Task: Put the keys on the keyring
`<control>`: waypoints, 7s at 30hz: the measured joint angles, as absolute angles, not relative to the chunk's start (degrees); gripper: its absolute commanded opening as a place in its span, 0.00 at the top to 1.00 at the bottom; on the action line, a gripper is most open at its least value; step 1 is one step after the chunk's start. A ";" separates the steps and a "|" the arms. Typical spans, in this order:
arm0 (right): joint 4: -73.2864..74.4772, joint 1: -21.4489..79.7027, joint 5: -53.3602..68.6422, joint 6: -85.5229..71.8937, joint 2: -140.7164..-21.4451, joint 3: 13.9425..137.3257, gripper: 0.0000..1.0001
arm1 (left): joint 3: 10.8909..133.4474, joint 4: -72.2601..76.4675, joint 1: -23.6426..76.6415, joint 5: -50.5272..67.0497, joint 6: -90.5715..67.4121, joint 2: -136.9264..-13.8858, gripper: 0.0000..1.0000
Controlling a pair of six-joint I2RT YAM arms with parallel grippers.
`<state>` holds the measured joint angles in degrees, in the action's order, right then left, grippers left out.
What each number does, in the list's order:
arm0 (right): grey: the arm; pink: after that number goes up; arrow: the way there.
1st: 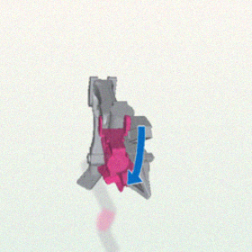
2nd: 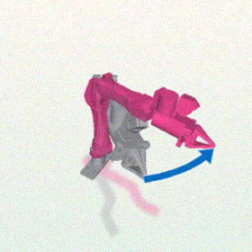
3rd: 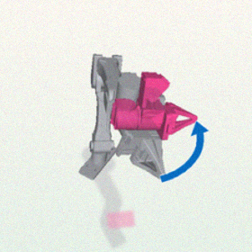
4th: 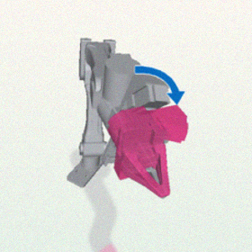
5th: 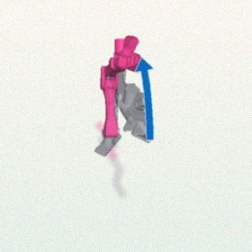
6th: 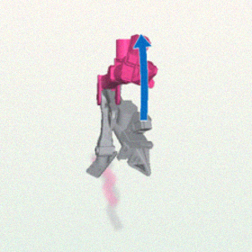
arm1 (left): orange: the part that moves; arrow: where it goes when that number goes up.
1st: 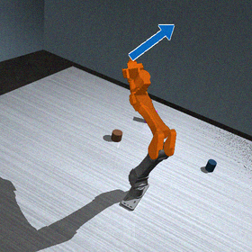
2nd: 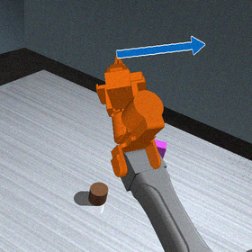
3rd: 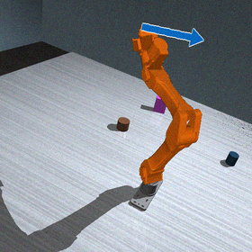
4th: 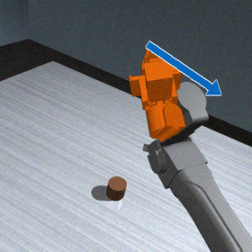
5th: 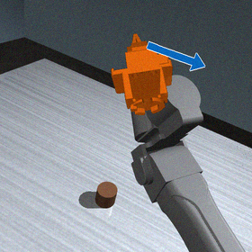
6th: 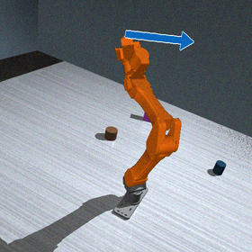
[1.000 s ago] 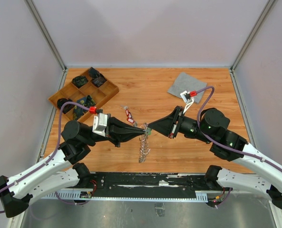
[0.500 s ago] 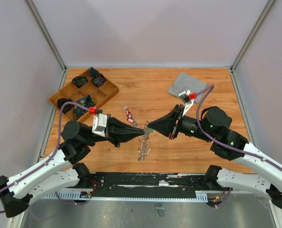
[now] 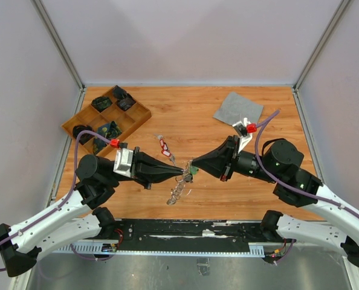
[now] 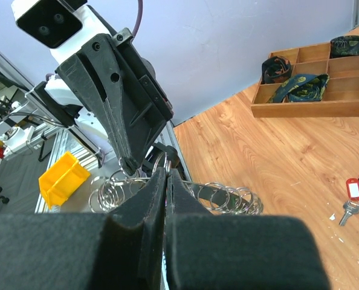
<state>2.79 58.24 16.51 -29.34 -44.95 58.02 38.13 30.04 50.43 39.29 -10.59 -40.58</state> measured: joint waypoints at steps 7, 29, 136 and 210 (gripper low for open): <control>6.26 58.24 15.62 -26.81 -42.81 59.57 0.85 | 38.13 31.09 50.43 43.59 -10.87 -40.56 0.99; 23.18 58.24 17.15 -32.97 -49.19 71.44 0.79 | 40.75 29.78 50.43 51.62 -9.85 -43.83 1.00; 20.16 58.24 13.28 -52.31 -49.21 59.70 0.85 | 41.78 15.51 50.46 45.69 5.39 -46.02 1.00; 22.87 58.22 21.65 -4.12 -45.04 66.87 1.00 | 39.24 24.80 50.43 32.99 -7.94 -43.07 0.59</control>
<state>22.87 58.22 21.65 -4.12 -45.04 66.87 39.24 24.80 50.43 32.99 -7.94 -43.07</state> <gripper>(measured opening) 0.009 0.396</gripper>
